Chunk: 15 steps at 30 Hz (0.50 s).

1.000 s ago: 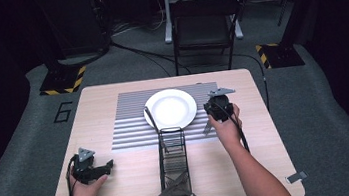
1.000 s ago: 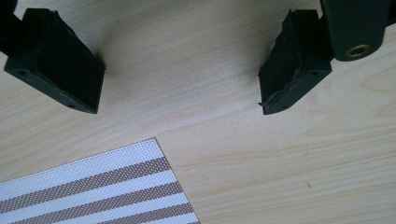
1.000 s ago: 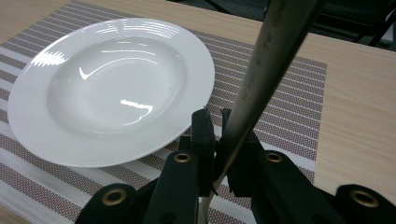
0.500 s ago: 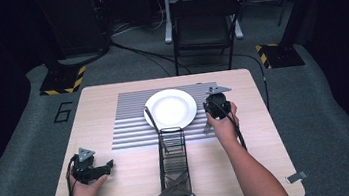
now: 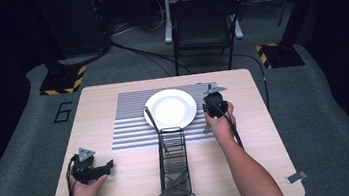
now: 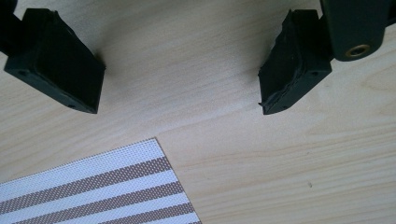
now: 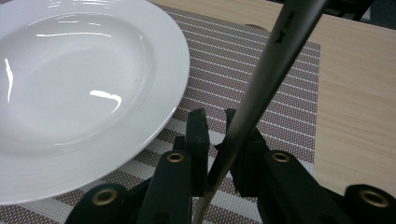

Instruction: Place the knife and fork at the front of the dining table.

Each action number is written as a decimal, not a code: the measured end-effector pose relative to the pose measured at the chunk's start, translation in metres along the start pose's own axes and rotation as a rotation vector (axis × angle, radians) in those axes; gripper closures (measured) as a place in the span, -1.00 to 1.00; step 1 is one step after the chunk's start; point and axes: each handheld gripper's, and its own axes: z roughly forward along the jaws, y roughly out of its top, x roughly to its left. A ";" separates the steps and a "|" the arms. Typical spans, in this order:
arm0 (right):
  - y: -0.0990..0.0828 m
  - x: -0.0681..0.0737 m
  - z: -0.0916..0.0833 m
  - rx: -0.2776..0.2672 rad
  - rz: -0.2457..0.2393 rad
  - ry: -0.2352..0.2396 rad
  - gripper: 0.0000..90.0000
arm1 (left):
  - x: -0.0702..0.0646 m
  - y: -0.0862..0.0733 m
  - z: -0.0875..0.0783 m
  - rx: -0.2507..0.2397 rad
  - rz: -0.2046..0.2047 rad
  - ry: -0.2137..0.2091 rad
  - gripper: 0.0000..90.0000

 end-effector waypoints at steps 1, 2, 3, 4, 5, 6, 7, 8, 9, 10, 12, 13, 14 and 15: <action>0.001 0.001 0.001 0.004 0.000 -0.002 0.75 | 0.000 0.000 0.000 0.000 0.000 0.000 -0.69; 0.001 0.002 0.002 0.007 -0.003 -0.005 0.75 | 0.000 0.000 0.000 0.001 0.000 0.000 -0.69; 0.001 0.002 0.003 0.005 -0.011 -0.008 0.75 | 0.000 0.000 0.000 0.001 0.000 0.000 -0.69; 0.001 0.003 0.004 0.009 -0.009 -0.012 0.75 | 0.000 0.000 0.000 0.002 0.001 0.000 -0.69; 0.001 0.004 0.006 0.013 -0.005 -0.015 0.74 | 0.000 0.000 0.000 0.002 0.002 0.000 -0.69; 0.001 0.003 0.007 0.015 -0.005 -0.014 0.73 | 0.000 0.000 0.000 0.002 0.002 0.000 -0.69; 0.001 0.003 0.009 0.021 0.001 -0.011 0.73 | 0.000 0.000 0.000 0.001 0.001 0.000 -0.69; 0.000 0.003 0.011 0.031 -0.002 -0.011 0.73 | 0.000 0.000 0.000 0.001 0.001 0.000 -0.69; -0.001 0.002 0.013 0.037 -0.005 -0.015 0.73 | 0.000 0.000 0.000 0.001 0.003 -0.001 -0.69; -0.001 0.002 0.013 0.040 -0.002 -0.013 0.73 | 0.000 0.000 0.000 0.002 0.003 -0.002 -0.69; -0.002 0.002 0.016 0.049 0.003 -0.010 0.74 | 0.000 0.000 0.000 0.002 0.004 -0.003 -0.69; -0.003 0.002 0.017 0.058 0.005 -0.009 0.75 | 0.000 0.000 0.000 0.001 0.004 -0.003 -0.69; -0.004 0.002 0.018 0.062 0.005 -0.006 0.75 | 0.000 0.000 0.000 0.001 0.003 -0.003 -0.69; -0.004 0.003 0.019 0.066 0.009 -0.004 0.77 | 0.000 0.000 0.000 0.001 0.004 -0.003 -0.69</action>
